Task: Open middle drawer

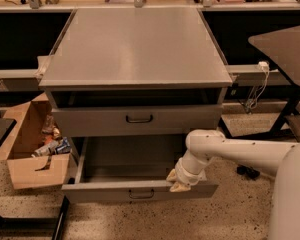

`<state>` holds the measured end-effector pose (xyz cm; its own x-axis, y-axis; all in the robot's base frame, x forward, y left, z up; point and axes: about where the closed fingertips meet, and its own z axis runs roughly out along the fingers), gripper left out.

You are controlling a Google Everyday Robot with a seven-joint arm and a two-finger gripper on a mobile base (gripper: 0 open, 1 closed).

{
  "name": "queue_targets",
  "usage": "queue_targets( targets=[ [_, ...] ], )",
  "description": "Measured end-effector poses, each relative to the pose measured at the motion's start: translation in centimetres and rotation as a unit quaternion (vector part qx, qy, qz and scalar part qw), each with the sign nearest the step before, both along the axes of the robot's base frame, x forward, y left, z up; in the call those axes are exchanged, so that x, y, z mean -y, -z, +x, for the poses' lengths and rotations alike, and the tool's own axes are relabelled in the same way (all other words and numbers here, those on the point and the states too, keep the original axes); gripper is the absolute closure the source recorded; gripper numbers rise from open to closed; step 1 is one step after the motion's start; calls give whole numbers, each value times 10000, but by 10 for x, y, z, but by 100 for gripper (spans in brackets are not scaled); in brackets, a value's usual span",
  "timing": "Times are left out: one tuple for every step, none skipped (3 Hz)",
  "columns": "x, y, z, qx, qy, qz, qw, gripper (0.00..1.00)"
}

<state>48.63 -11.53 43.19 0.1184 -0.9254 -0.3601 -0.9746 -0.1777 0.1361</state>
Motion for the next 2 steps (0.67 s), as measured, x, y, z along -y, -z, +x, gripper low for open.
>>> queue_targets(
  targets=[
    [0, -3, 2, 0, 0, 0, 10000, 97],
    [0, -3, 2, -1, 0, 0, 10000, 73]
  ],
)
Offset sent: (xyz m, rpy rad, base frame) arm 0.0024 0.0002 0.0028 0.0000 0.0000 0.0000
